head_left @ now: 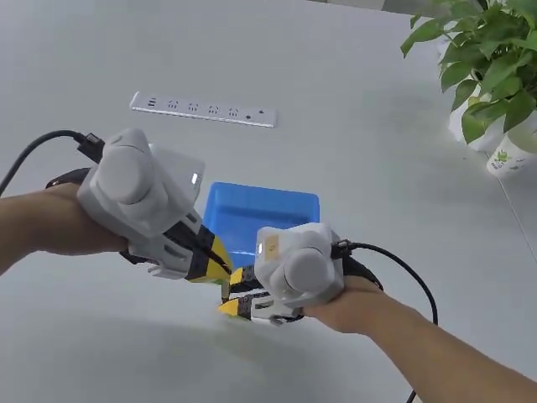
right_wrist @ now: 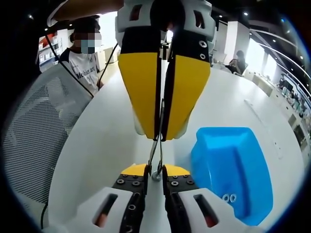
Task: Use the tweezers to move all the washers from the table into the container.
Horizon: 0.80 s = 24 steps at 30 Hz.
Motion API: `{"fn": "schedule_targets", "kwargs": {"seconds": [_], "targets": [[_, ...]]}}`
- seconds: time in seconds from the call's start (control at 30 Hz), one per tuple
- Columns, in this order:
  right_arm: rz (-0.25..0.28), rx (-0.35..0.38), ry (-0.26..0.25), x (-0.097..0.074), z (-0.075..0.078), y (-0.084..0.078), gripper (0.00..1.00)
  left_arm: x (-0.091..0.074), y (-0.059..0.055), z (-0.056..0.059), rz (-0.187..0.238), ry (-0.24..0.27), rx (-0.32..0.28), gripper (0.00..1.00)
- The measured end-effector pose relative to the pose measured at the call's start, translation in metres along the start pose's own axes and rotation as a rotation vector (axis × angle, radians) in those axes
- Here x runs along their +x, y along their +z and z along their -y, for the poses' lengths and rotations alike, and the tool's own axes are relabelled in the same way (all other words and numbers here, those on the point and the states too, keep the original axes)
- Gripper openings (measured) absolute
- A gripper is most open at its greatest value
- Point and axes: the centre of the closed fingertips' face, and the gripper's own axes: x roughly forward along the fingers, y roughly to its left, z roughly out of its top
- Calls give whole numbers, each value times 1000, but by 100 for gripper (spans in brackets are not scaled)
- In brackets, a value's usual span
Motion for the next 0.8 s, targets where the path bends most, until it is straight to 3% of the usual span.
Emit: {"fn": "schedule_targets", "kwargs": {"seconds": [0.8], "targets": [[-9, 17, 8, 0, -1, 0, 11, -1, -1, 1, 0, -3, -5, 5]]}}
